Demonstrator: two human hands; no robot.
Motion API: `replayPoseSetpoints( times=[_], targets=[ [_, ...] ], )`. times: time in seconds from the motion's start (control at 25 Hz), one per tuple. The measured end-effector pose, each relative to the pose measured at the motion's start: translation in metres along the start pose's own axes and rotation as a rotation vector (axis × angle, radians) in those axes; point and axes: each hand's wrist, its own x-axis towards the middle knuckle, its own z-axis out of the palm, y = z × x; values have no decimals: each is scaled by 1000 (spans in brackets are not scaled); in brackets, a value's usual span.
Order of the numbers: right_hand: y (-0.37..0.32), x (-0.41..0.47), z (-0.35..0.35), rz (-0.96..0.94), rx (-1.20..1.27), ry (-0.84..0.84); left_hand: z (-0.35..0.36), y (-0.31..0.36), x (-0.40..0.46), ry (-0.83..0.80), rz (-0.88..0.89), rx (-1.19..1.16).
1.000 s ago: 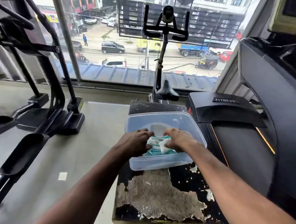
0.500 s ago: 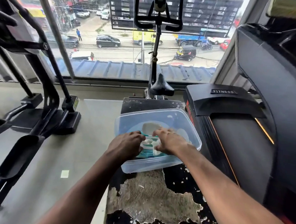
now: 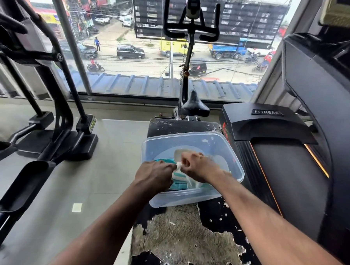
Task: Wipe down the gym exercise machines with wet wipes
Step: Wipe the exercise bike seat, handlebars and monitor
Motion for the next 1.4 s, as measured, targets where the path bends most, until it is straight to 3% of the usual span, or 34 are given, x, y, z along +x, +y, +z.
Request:
replayPoseSetpoints(
  times=[0.16, 0.44, 0.52, 0.6, 0.68, 0.8, 0.92, 1.4],
  targets=[
    [6, -6, -12, 162, 344, 271, -5, 5, -2, 7, -55, -19],
    [13, -14, -21, 103, 616, 548, -4, 3, -2, 47, -79, -118],
    [5, -25, -35, 95, 748, 602, -3, -2, -3, 173, -117, -368],
    [-2, -41, -48, 84, 906, 641, -10, -5, -4, 282, -114, -798],
    [-5, -57, -54, 78, 1052, 650, -24, 1, -11, 256, -69, -1193],
    [-13, -77, -53, 42, 1161, 609, -32, 17, -27, 176, -60, -1543],
    [-19, -97, -52, -25, 1275, 540, -30, 32, -49, 238, -137, -1716],
    [-58, -137, 23, -198, 1234, 15, 11, 80, -191, 600, -672, -1680]
  ],
)
